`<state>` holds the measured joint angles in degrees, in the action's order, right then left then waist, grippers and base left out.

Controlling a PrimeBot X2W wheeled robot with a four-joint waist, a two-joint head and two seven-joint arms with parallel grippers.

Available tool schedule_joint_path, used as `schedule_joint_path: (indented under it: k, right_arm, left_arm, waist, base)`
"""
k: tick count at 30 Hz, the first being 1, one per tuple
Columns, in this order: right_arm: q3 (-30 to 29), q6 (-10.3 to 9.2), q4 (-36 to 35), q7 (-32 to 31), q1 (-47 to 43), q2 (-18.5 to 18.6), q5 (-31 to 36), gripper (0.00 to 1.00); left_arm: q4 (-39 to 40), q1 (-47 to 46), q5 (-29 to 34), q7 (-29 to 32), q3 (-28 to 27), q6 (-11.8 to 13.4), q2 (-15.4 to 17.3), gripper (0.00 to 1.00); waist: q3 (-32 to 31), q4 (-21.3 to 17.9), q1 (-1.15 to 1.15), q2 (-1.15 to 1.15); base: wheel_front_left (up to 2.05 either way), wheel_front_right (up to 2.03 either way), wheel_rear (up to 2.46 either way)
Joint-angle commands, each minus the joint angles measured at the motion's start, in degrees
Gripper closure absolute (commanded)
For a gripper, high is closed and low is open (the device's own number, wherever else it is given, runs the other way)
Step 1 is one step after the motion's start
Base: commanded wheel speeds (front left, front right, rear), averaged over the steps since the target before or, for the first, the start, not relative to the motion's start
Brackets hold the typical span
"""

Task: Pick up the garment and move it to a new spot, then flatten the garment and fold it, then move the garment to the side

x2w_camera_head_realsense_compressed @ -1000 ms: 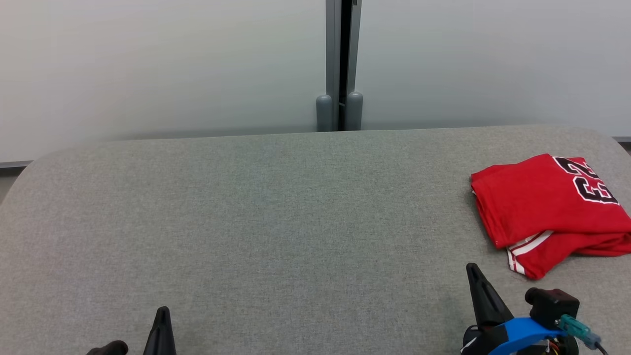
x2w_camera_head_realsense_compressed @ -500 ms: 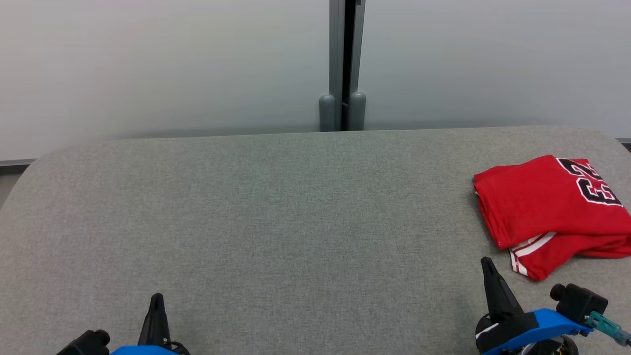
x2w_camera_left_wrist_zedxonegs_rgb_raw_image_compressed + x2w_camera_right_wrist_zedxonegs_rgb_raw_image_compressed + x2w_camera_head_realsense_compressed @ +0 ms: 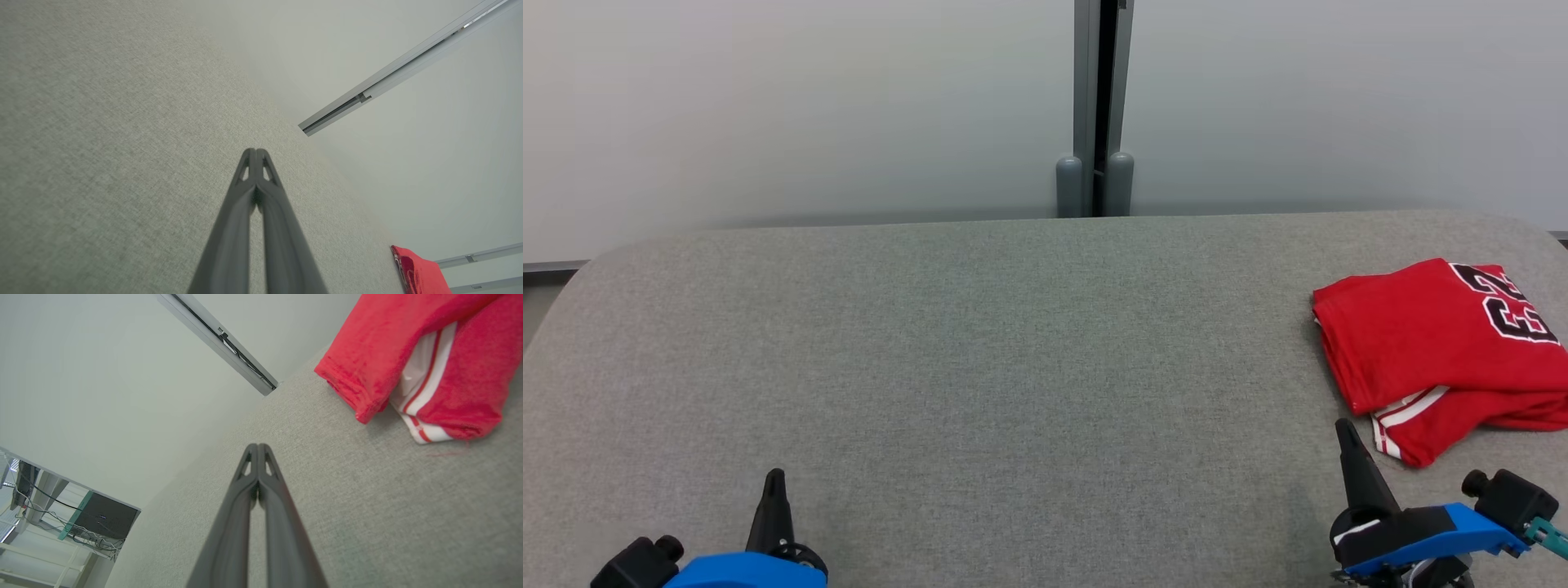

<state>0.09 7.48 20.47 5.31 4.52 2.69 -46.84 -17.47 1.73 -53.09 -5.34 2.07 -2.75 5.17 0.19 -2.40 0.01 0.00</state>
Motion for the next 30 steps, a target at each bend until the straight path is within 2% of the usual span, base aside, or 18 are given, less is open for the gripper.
schedule_joint_path:
  k: [1,30]
  right_arm:
    - [-0.4,0.01,-1.2,-0.4,1.3,0.1,-2.1,1.00]
    - [-3.2,0.02,-3.6,-5.4,1.6,0.2,-20.8,1.00]
  left_arm:
    - [1.0,-2.1,-1.8,0.5,-0.8,-0.4,0.0,1.00]
    - [2.1,-4.9,-17.9,5.5,-4.3,-2.4,-1.0,1.00]
  waist:
    - [0.0,0.0,-0.01,0.00]
    - [0.0,0.8,-0.01,0.00]
  base:
    - [0.00,0.00,0.00]
    - [0.00,0.00,0.00]
